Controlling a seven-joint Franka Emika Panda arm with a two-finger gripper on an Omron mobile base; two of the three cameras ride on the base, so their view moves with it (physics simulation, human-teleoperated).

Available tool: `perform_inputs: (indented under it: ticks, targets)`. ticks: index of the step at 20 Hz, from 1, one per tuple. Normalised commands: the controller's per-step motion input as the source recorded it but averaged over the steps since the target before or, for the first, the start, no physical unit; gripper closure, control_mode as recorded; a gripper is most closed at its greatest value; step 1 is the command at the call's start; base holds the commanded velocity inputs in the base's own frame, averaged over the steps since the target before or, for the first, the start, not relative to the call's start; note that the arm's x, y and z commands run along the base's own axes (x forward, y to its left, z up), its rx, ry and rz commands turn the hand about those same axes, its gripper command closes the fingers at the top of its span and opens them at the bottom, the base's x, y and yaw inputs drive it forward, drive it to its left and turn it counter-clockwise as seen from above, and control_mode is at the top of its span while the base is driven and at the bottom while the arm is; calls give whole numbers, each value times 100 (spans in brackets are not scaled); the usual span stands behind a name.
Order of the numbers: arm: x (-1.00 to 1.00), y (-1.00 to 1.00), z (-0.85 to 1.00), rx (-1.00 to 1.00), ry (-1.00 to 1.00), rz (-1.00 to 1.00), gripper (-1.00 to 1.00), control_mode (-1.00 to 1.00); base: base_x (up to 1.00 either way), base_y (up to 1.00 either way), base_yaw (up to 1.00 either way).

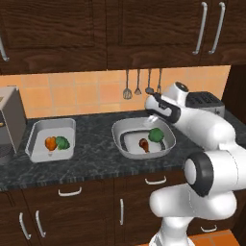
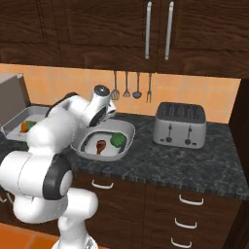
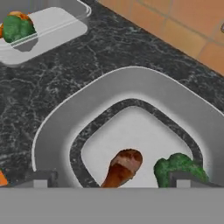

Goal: Place one broccoli and one chicken drumstick in each tupperware on the nearby counter, to pack two identical lunches.

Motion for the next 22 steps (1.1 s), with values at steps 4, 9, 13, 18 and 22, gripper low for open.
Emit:
perform_inputs:
  ticks: [4,9,13,18,22]
  targets:
    - [-84,13,45,21,-4,-2,-100,-100,0,0,0]
    - [-42,15,85,8,1,0,-100,-100,0,0,0]
    - [-25,26,100,0,13,0,-100,-100,0,0,0]
    - [-90,23,73,-21,12,0,-100,-100,0,0,0]
    - [-100,27,16,-12,1,0,-100,-100,0,0,0]
